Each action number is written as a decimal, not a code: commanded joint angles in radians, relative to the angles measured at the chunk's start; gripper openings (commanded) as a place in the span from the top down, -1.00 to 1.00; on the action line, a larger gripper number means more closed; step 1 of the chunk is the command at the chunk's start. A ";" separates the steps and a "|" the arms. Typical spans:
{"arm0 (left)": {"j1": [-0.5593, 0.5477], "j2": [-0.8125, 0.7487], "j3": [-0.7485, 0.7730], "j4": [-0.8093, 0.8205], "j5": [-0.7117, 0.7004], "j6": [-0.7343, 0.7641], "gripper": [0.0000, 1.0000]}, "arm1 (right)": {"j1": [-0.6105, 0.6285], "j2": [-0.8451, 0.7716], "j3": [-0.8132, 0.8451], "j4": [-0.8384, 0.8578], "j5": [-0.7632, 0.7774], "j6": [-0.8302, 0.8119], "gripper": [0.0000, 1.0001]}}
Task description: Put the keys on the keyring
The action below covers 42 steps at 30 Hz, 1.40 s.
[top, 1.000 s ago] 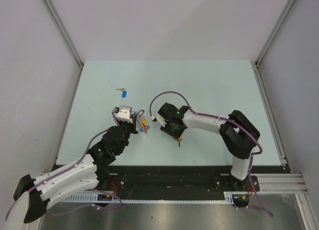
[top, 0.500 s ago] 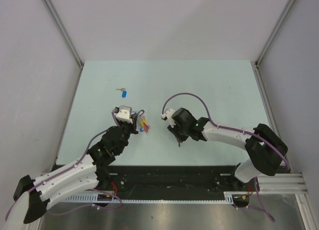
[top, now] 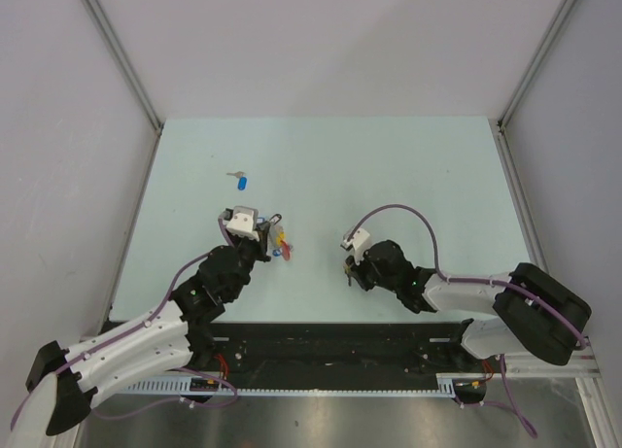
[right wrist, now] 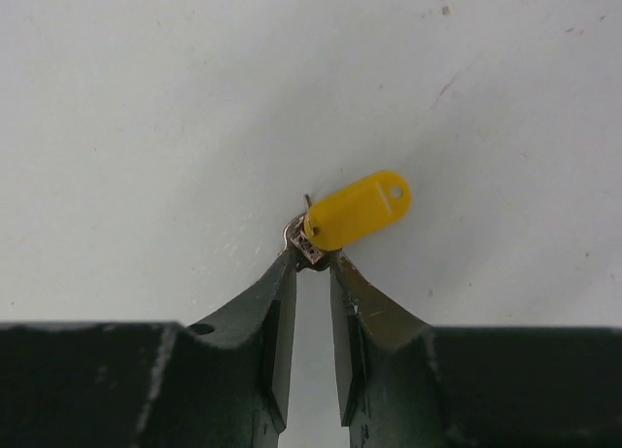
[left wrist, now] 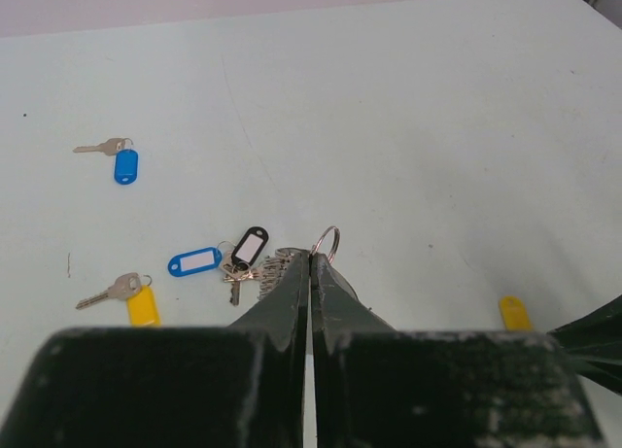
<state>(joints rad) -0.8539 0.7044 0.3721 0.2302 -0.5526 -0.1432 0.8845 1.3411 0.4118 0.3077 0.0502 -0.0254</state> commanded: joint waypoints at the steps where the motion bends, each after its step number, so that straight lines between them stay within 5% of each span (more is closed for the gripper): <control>1: 0.006 -0.011 0.017 0.040 0.014 -0.025 0.99 | -0.004 -0.010 -0.028 0.195 0.017 -0.004 0.52; 28: 0.006 0.009 0.031 0.037 0.031 -0.050 1.00 | -0.015 0.118 -0.037 0.234 -0.009 -0.034 0.66; 36: 0.006 0.009 0.033 0.038 0.039 -0.055 0.99 | -0.009 0.118 -0.034 0.223 -0.004 -0.047 1.00; 42: 0.006 0.004 0.013 0.070 0.069 -0.041 0.99 | -0.001 0.014 -0.013 0.136 -0.038 -0.062 1.00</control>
<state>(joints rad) -0.8539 0.7181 0.3721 0.2268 -0.5159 -0.1757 0.8764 1.4296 0.3794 0.5034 0.0357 -0.0654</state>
